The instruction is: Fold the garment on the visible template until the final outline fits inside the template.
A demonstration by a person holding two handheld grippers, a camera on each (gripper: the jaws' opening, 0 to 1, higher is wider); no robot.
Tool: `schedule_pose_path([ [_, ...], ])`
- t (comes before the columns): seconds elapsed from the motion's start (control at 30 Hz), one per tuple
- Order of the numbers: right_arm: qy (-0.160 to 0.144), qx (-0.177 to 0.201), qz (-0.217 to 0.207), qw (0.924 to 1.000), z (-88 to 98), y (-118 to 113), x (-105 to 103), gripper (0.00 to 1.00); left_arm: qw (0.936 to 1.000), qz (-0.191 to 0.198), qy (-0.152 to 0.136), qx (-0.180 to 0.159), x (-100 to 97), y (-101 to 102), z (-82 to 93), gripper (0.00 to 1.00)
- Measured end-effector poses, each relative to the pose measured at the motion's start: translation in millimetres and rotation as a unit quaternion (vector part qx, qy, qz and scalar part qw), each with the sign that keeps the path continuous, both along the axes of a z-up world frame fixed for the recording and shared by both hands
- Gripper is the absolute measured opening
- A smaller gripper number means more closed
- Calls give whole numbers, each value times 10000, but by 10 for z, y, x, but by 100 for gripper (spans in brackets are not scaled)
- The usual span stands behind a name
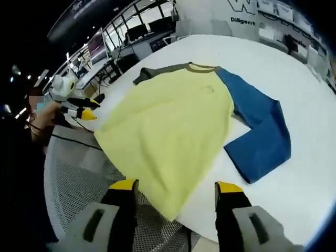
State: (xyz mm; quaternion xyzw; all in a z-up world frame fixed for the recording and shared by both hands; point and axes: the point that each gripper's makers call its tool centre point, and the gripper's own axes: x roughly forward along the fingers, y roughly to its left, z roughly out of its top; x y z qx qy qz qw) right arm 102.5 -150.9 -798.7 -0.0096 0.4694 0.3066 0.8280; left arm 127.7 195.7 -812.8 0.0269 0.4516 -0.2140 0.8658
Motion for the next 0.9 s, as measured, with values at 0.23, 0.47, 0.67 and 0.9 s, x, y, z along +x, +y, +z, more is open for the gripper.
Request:
schedule_pose_path([
  [0.23,-237,260,-331,9988,125,24,184,82,9987,311,-137,-386,192,-11,48,67],
  [0.47,-486,254,-374,9978,195,164,337,85,9989,329,-198,-276,332,18,-2,78],
  [0.67,-618,515,-263,9964,250,498,520,89,9985,422,-282,-225,513,57,-34,83],
  [0.9,-623,634,70,9960,221,783,625,97,9980,376,-496,-133,694,72,-30,93],
])
